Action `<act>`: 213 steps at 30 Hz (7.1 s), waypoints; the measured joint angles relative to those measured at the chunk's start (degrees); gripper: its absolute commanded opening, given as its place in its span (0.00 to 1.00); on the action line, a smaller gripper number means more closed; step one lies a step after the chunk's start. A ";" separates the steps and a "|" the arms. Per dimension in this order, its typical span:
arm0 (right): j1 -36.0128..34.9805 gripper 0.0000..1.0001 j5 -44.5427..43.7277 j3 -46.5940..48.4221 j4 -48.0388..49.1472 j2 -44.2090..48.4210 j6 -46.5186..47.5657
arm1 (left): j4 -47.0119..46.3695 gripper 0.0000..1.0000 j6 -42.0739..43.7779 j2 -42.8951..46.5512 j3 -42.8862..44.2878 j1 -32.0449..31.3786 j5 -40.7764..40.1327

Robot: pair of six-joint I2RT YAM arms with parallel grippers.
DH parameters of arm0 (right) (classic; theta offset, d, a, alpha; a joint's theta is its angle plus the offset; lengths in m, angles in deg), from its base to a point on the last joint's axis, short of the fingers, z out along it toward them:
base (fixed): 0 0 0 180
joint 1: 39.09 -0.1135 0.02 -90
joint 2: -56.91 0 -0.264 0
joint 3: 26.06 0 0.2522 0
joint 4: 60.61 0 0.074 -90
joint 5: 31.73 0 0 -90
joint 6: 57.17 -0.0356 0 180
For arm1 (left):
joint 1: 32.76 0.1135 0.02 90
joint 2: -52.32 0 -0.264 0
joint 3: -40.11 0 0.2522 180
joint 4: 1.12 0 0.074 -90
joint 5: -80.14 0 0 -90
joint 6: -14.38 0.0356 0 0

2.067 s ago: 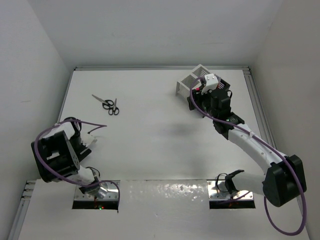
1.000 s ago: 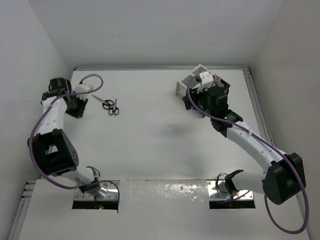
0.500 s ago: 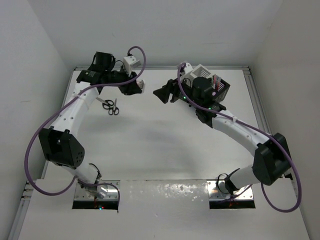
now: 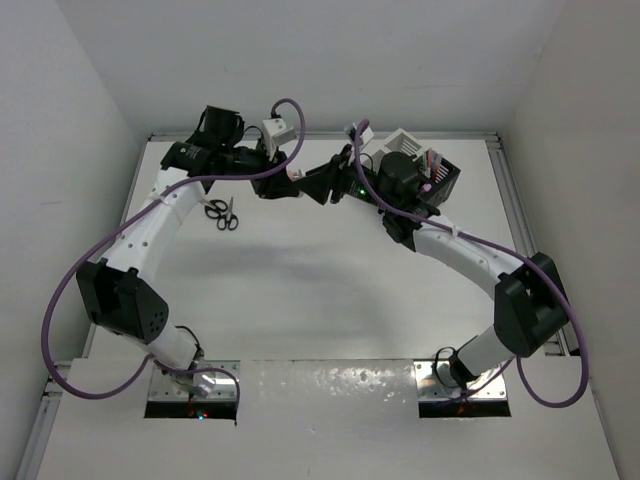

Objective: Sort the stationery into containers
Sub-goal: Place the stationery in the storage box, then pick up the scissors from the center of the board.

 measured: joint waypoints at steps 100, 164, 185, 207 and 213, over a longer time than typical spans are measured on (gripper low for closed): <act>24.90 0.00 -44.94 30.75 -17.86 -30.16 13.09 | -3.89 1.00 -7.34 3.08 -10.97 5.01 -42.62; 17.25 0.45 -31.08 -8.00 -7.13 2.84 11.30 | -6.60 0.36 -1.31 -41.13 15.93 22.03 -55.63; 17.18 0.45 -31.26 -12.33 -7.93 8.94 11.19 | -10.99 0.32 -2.23 -30.23 -6.36 22.38 -54.69; 16.37 0.45 -31.12 -12.81 -10.19 12.04 12.87 | -1.97 0.34 23.65 -14.69 -15.80 19.58 -44.28; 16.06 0.45 -31.01 -13.09 -10.54 12.04 12.85 | -2.60 0.35 25.49 -20.79 -15.80 18.60 -44.04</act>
